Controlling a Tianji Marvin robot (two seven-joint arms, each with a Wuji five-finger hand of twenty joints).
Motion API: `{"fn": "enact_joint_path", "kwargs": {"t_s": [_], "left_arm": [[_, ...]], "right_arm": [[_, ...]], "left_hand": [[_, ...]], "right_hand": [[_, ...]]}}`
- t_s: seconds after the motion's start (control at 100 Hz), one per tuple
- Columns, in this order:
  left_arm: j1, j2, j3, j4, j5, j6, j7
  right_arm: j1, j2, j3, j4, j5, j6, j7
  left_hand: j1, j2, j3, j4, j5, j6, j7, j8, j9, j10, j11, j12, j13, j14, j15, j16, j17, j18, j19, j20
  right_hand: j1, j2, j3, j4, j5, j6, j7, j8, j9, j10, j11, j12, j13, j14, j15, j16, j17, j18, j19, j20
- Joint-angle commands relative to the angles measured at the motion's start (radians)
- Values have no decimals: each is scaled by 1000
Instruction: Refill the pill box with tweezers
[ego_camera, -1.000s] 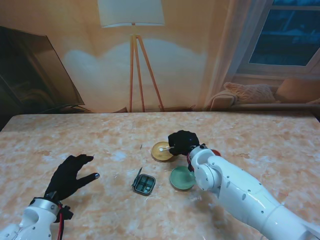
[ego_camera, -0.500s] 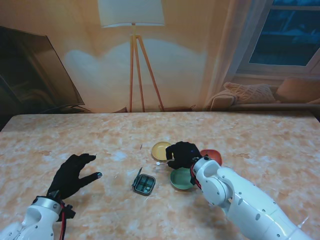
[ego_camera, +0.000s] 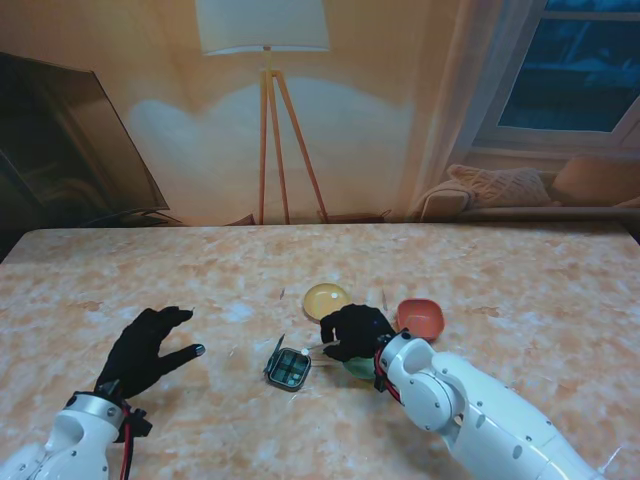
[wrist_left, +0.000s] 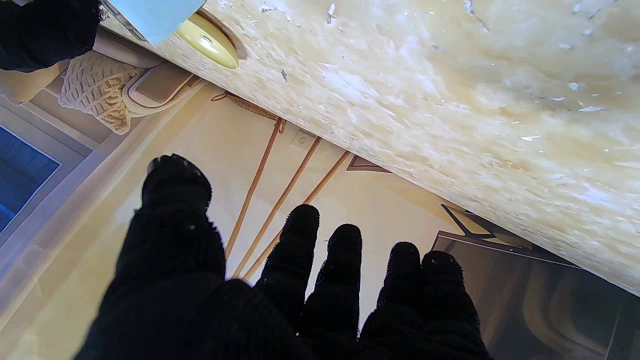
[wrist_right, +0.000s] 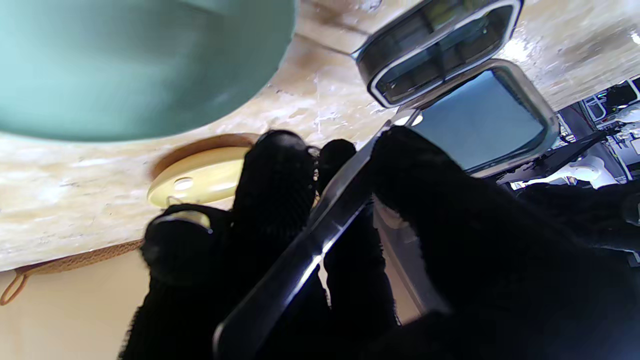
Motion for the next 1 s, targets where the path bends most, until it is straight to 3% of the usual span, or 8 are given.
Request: {"fn": "enact_joint_path", "kwargs": {"t_s": [0.0,0.99], "left_arm": [[6,-1,1,-5,3,2,-11],[14,-4,-3,-3,-13,7,-7]], "right_arm": [[-8,-10,-11,6,8,-4,15],[31,-4,-41,5,51,17,102]], "left_hand": [[-14,29,-14,20,26,-4,4,-13,4,-22,-6,-11,-5,-16,0,6,4,-59,-5,1],[2,42,-16,20,34,-7,5,-16,6,-28,0,-12,-7,-20,3,23,6,-65,5,6]], "right_hand": [[60,37,57,26,48,-79,89,23,41,26,38,9,-15,-7,14,-8,6,-71,40,-12],[28,22,18,-10,-55,-25,15,-28,-59,19,-72,-23,-120,29,-71,3,-97,-47,-59,-9]]}}
